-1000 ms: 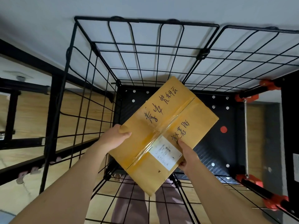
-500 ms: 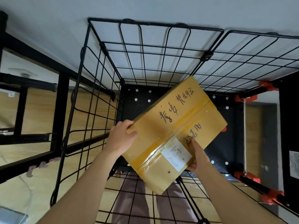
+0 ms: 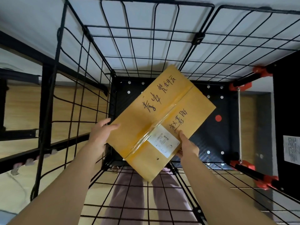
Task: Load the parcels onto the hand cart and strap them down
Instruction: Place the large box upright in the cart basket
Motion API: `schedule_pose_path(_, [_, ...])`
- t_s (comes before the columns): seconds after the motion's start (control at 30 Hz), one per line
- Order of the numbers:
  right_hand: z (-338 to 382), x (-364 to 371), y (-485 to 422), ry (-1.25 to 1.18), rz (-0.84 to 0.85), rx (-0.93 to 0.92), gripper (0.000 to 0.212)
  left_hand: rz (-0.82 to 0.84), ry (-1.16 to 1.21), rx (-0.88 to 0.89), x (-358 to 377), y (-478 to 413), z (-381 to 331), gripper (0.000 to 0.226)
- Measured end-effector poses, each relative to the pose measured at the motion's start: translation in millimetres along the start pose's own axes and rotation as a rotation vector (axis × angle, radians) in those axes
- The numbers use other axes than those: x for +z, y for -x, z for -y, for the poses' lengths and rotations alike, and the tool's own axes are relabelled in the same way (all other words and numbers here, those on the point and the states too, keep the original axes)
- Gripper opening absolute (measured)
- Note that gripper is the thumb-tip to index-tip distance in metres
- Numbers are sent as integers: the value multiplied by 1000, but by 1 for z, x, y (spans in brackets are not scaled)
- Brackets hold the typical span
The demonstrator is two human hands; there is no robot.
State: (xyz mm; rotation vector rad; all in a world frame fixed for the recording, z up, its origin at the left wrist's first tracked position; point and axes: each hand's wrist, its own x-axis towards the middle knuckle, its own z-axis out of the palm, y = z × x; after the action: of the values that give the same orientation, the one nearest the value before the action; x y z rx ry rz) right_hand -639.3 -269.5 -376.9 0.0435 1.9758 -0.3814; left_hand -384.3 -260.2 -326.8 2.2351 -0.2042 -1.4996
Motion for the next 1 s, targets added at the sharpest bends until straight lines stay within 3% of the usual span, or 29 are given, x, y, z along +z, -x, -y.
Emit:
schedule_pose_path(0.23, [6,-9,16,72,-111,-73,40,128,-171,130,-9,18,-25,52])
schedule_pose_path(0.53, [22,-18,40,199,-177,-131,45,17,-534,295,-7,54,-40,54])
schedule_pose_path(1.0, [31,-17,55,260,-183,-133,37,-80,-720,305,1,62,-29,55])
